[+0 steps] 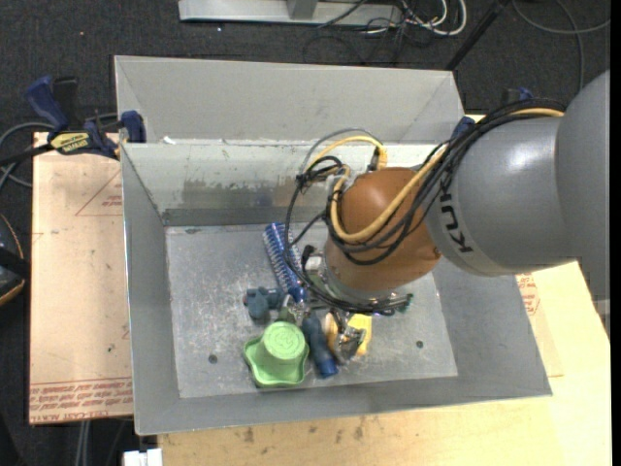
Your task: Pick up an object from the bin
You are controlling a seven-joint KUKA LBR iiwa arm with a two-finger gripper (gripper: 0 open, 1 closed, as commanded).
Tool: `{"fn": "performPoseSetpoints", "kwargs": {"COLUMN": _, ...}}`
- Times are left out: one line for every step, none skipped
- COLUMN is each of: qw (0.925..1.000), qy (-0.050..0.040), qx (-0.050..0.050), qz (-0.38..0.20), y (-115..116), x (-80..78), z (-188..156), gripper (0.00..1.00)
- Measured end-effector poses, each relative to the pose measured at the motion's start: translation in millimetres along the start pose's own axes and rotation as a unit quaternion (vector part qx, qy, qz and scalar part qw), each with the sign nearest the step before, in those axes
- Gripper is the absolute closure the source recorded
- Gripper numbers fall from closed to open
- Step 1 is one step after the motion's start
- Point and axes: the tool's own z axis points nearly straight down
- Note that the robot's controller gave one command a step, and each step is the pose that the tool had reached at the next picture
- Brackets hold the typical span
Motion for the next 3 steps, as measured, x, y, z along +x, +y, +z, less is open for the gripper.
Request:
{"fn": "performPoseSetpoints", "kwargs": {"qw": 1.0000, "qy": -0.0001, "qx": -0.002, "qz": 0.000, "y": 1.5, "x": 0.1, "z": 1.9, "gripper": 1.00}}
{"fn": "performPoseSetpoints", "kwargs": {"qw": 1.0000, "qy": 0.0020, "qx": -0.005, "qz": 0.000, "y": 3.8, "x": 1.8, "z": 4.6, "gripper": 0.00}}
{"fn": "performPoseSetpoints", "kwargs": {"qw": 1.0000, "qy": 0.0017, "qx": -0.004, "qz": 0.000, "y": 3.5, "x": 0.9, "z": 3.2, "gripper": 1.00}}
